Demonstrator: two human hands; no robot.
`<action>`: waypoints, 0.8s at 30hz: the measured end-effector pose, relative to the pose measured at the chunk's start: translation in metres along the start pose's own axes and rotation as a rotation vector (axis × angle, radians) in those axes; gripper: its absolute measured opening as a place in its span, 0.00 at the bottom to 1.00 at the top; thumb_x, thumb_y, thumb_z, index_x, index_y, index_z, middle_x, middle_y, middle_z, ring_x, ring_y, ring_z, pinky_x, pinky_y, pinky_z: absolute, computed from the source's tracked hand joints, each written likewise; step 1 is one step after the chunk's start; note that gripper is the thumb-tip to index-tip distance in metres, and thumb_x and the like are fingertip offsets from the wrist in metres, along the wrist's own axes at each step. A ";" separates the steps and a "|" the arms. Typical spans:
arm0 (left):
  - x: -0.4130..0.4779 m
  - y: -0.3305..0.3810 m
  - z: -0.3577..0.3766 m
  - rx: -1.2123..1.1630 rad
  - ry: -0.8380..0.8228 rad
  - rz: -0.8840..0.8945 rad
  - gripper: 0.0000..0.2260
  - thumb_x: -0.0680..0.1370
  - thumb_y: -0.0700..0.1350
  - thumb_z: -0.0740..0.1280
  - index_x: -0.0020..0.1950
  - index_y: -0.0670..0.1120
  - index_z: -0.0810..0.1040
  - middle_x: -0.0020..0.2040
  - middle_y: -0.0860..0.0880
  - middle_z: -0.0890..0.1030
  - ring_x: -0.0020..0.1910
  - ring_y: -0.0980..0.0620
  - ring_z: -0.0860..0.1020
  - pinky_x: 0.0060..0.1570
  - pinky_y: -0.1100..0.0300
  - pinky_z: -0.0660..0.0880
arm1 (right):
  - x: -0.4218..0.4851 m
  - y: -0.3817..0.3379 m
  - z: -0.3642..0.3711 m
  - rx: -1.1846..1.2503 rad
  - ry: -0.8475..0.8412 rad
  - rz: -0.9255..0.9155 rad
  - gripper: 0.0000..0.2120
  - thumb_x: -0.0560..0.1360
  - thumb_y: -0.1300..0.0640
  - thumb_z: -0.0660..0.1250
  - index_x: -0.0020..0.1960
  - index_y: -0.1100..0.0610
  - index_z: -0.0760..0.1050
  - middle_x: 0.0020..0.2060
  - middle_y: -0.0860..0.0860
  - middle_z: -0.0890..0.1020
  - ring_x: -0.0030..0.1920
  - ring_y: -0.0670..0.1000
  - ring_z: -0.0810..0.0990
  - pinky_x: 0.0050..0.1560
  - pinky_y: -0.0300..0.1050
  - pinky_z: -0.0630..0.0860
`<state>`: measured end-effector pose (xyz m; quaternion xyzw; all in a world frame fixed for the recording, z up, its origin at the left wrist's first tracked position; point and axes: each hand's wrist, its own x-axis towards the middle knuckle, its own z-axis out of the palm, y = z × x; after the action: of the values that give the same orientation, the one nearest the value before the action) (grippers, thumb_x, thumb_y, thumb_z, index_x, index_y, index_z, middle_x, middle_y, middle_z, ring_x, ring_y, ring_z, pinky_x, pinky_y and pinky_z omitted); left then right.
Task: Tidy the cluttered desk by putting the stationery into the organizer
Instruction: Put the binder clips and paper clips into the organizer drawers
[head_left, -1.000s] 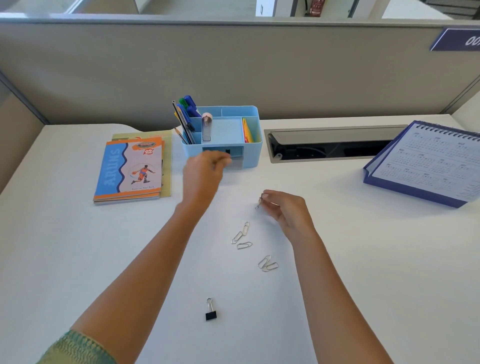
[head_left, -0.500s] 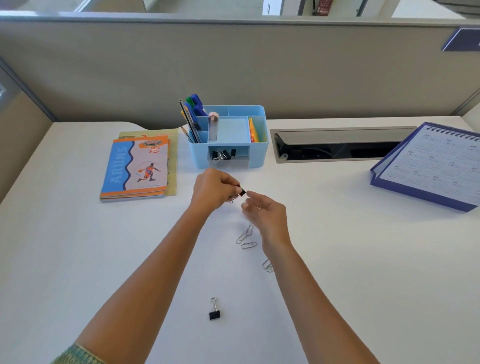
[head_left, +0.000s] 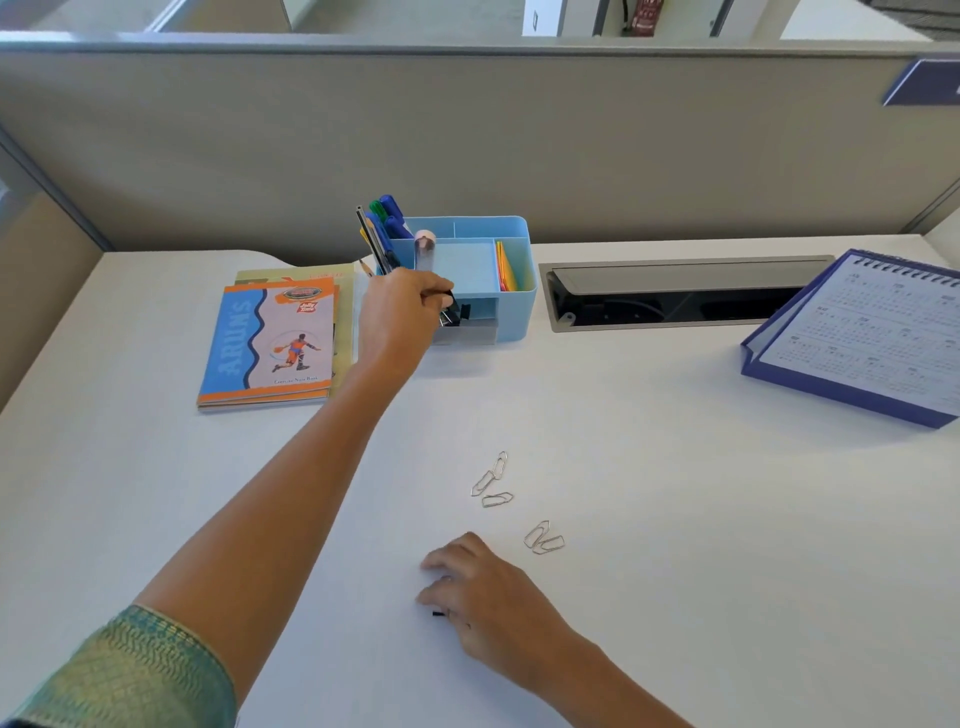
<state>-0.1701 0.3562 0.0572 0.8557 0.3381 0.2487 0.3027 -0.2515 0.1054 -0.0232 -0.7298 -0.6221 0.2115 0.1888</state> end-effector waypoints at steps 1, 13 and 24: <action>0.000 -0.001 0.004 0.038 -0.015 0.014 0.10 0.79 0.42 0.65 0.58 0.46 0.83 0.52 0.47 0.85 0.44 0.54 0.78 0.48 0.63 0.74 | 0.002 0.001 -0.002 -0.033 0.003 -0.010 0.17 0.77 0.65 0.56 0.60 0.56 0.77 0.64 0.51 0.73 0.65 0.52 0.66 0.49 0.45 0.73; -0.008 -0.014 0.019 0.353 0.029 0.215 0.12 0.80 0.49 0.63 0.58 0.48 0.83 0.56 0.45 0.83 0.55 0.45 0.76 0.47 0.53 0.72 | -0.006 -0.001 0.002 -0.219 0.004 -0.093 0.11 0.70 0.66 0.65 0.49 0.55 0.77 0.51 0.48 0.76 0.53 0.51 0.74 0.34 0.39 0.72; -0.035 -0.036 0.012 0.161 0.056 0.353 0.09 0.77 0.45 0.70 0.55 0.44 0.84 0.52 0.46 0.84 0.52 0.46 0.79 0.51 0.51 0.75 | 0.049 0.030 -0.041 0.308 0.473 0.343 0.11 0.75 0.64 0.64 0.53 0.58 0.83 0.49 0.52 0.84 0.48 0.50 0.81 0.54 0.47 0.77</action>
<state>-0.2009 0.3479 0.0161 0.9159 0.2098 0.2939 0.1751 -0.1979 0.1485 -0.0082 -0.8157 -0.3898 0.1563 0.3978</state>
